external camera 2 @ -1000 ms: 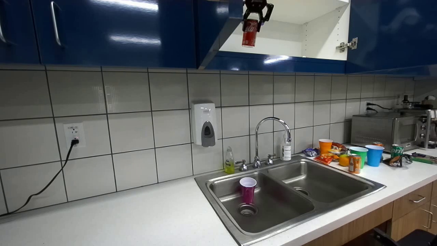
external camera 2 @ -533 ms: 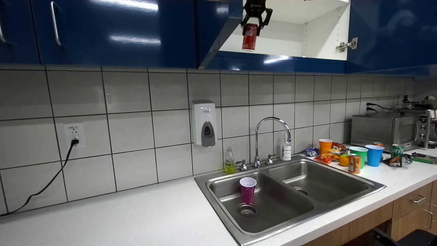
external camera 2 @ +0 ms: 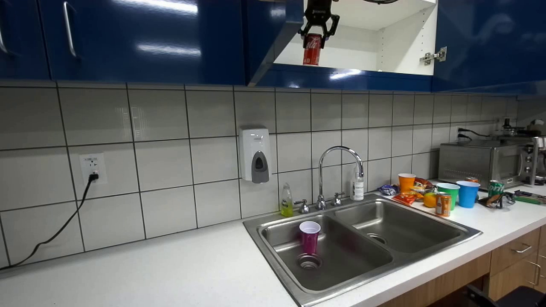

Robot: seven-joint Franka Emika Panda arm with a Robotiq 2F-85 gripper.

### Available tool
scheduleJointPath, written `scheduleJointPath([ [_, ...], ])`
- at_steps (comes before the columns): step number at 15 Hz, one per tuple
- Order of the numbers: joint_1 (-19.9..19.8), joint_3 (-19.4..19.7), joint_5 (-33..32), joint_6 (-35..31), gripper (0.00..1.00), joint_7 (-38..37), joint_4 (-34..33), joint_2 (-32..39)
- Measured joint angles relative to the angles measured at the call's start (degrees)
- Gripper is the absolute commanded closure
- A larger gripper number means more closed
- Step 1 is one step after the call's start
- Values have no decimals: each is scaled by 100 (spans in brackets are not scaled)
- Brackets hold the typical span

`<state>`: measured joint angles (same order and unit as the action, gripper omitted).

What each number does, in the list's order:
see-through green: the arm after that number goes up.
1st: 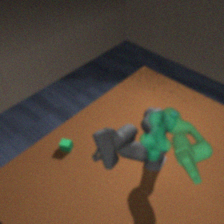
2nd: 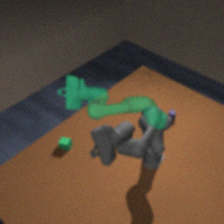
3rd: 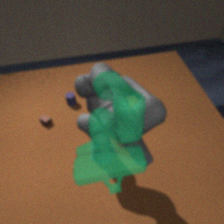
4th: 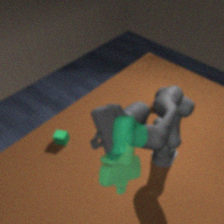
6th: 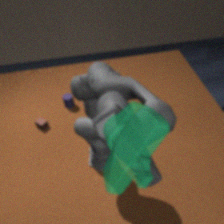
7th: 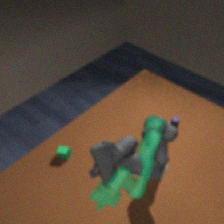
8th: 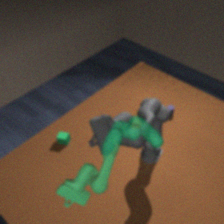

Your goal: Put the Coca Cola can inside the open cabinet

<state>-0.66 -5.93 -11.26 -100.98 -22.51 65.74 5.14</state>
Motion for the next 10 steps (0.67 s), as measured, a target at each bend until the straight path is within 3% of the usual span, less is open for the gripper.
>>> scheduleJointPath([
  [10, 1, 27, -13, 217, 61, -89, -629, 455],
])
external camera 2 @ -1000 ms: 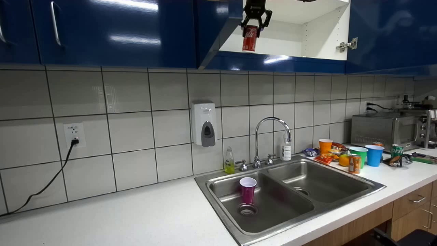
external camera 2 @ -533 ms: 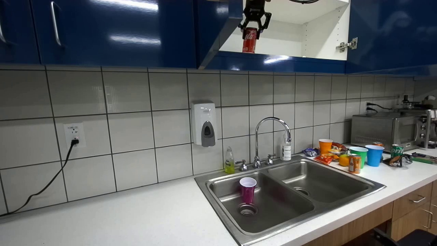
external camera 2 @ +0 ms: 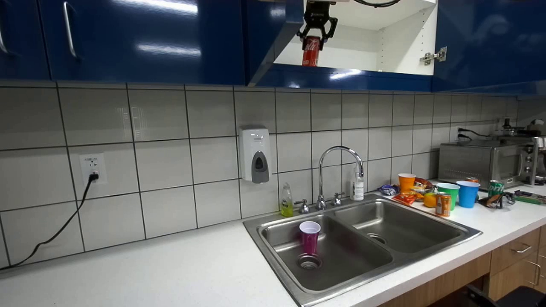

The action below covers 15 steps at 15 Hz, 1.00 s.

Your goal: Put the Coca Cola can inside the open cabinet

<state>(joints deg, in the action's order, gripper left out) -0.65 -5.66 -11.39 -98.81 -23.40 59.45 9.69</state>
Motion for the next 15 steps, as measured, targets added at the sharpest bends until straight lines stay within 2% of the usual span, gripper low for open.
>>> scheduleJointPath([
  [6, 4, 36, -7, 234, 61, -23, -481, 308],
  [7, 5, 37, -12, 273, 47, -27, -561, 358],
  [8, 7, 38, -20, 306, 11, -36, -641, 410],
  [9, 9, 41, -28, 337, 10, -45, -713, 457],
  [10, 10, 44, -33, 364, 3, -61, -782, 505],
  [11, 11, 47, -34, 407, 0, -82, -842, 560],
  [15, 19, 94, -37, 541, 0, -143, -1013, 787],
])
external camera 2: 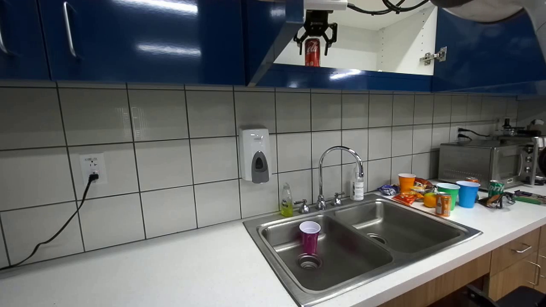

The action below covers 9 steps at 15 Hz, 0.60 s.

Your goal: Put the Coca Cola can inside the open cabinet

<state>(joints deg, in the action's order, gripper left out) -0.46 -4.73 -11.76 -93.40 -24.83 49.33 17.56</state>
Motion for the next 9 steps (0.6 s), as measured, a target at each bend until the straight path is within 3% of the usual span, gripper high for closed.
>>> scheduleJointPath([
  [9, 74, 24, 0, 138, 0, -14, -240, 163],
])
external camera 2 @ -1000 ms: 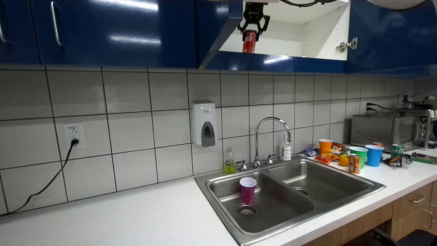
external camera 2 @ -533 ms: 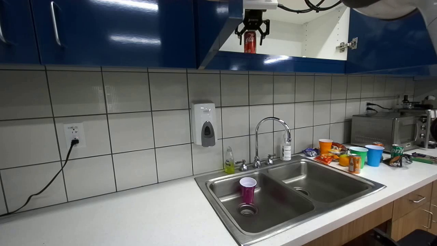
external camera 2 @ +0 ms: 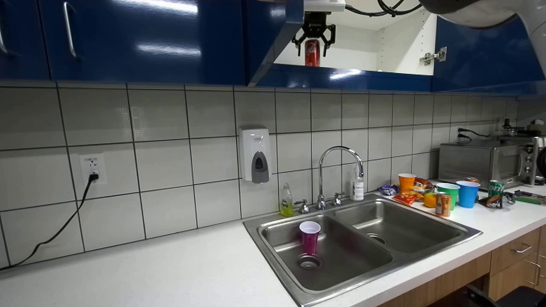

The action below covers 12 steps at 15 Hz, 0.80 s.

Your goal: Put the Coca Cola can inside the open cabinet

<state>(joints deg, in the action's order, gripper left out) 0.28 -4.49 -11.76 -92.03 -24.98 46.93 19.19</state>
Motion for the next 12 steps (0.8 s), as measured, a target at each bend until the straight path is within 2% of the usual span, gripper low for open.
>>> scheduleJointPath([
  [7, 81, 0, 7, 183, 0, 0, 75, -156],
  [12, 52, 5, 52, 303, 0, -24, 601, -493],
])
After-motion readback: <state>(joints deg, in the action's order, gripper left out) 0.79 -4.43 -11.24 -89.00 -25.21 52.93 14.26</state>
